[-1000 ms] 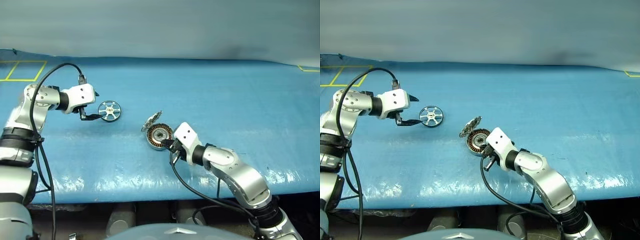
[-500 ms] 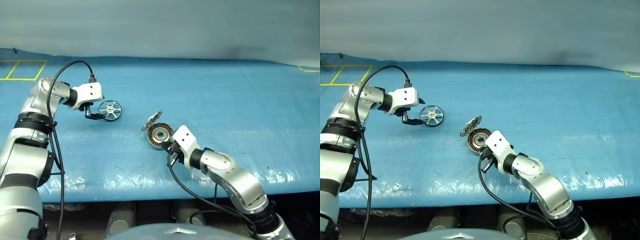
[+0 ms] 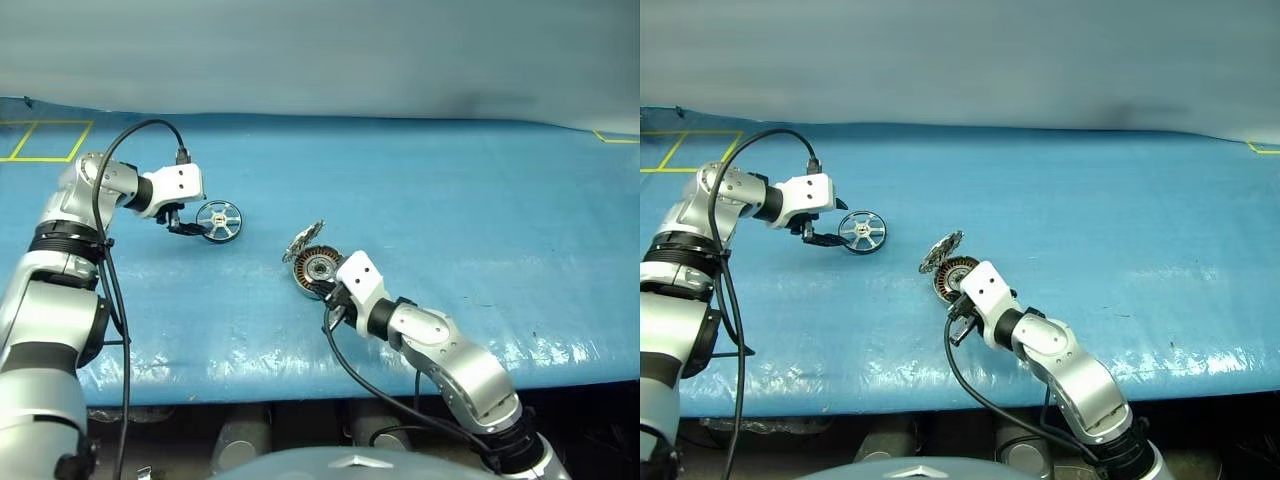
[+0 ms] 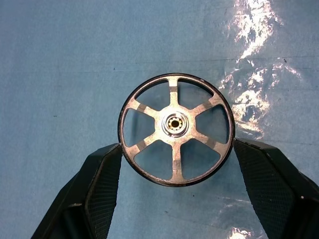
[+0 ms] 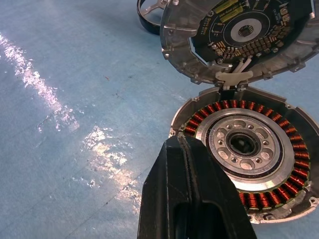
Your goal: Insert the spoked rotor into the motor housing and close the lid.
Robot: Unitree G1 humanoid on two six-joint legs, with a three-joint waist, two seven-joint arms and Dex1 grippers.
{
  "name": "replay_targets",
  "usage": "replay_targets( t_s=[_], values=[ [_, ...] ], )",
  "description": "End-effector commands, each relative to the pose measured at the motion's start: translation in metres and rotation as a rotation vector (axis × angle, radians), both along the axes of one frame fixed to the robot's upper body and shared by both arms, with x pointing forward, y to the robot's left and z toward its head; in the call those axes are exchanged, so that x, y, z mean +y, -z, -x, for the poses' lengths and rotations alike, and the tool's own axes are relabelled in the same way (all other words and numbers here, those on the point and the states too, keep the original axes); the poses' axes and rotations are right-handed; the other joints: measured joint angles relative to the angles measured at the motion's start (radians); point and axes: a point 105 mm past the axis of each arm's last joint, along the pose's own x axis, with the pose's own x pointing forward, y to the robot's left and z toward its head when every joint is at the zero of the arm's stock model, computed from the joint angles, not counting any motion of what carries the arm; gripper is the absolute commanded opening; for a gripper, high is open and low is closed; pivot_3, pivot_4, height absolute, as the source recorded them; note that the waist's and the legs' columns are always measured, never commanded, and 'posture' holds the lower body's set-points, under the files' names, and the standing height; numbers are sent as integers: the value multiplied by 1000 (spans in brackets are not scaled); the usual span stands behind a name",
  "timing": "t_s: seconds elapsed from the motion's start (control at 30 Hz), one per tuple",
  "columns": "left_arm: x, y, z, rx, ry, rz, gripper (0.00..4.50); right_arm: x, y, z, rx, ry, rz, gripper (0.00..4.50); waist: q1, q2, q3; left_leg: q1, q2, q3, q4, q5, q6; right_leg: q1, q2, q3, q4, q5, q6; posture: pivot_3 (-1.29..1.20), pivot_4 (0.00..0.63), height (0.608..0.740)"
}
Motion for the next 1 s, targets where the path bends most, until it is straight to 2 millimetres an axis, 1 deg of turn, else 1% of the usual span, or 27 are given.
replay_targets(
  t_s=[0.03,0.4,0.57,0.9,1.0],
  values=[
    [-5,-22,-8,-77,6,33,3290,3,-10,-2,-47,-2,-26,0,0,0,0,0,0,0,0,0,0,0,0,0,0,0,0,0,150,740],
    [-17,-14,-8,-57,32,31,3290,3,-9,-3,-49,14,-34,0,0,0,0,0,0,0,1,0,0,0,0,0,1,0,0,0,150,740],
    [-19,-7,-10,-56,27,18,3290,3,-9,-3,-49,20,-34,0,-1,0,0,0,0,0,1,0,0,0,0,0,1,0,0,0,150,740],
    [-18,13,-7,-32,25,-35,3290,1,-8,-2,-45,27,-32,0,-1,0,0,0,0,0,2,0,0,0,0,0,1,0,0,0,150,740],
    [-19,14,-8,-38,22,-25,3290,1,-8,-2,-46,26,-31,0,-1,0,0,0,0,0,2,0,0,0,0,0,2,0,0,0,150,740]
  ],
)
